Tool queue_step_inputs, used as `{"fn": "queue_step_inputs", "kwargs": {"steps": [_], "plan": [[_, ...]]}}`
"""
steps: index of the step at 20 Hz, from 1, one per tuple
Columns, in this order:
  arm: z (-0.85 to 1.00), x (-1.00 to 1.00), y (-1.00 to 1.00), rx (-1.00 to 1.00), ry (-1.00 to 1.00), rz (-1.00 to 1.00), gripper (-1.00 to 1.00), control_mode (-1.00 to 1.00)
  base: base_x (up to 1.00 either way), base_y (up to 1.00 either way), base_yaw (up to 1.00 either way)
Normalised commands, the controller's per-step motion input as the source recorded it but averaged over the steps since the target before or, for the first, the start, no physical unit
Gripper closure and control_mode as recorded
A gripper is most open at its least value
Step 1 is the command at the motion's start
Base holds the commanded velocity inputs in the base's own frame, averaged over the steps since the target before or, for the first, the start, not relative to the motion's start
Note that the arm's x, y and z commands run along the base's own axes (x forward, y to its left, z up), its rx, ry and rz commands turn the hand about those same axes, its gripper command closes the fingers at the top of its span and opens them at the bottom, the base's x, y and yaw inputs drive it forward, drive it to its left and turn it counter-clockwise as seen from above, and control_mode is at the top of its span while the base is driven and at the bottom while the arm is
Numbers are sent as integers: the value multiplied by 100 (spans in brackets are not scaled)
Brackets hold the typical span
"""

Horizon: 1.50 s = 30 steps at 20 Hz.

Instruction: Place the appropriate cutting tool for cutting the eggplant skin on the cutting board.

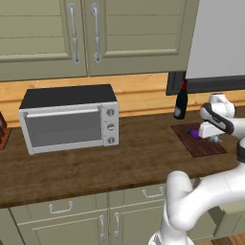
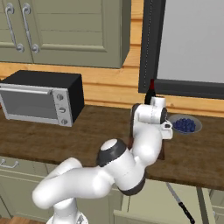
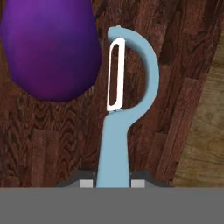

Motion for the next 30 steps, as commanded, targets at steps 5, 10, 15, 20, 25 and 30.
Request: {"fn": "queue_step_inputs", "kwargs": {"steps": [5,10,15,20,25,30], "plan": [[-6,5,1,0,1,0,-100,-100,0,0,0],[40,-24,-5,0,-3,0,-100,-100,0,0,0],[100,-43,-9,0,-3,0,-100,-100,0,0,0],[77,-10,0,0,0,0,-100,-100,0,0,0],[3,-10,35,0,6,0,-100,-100,0,0,0],[78,-16,100,-8,14,0,-100,-100,0,0,0]]}}
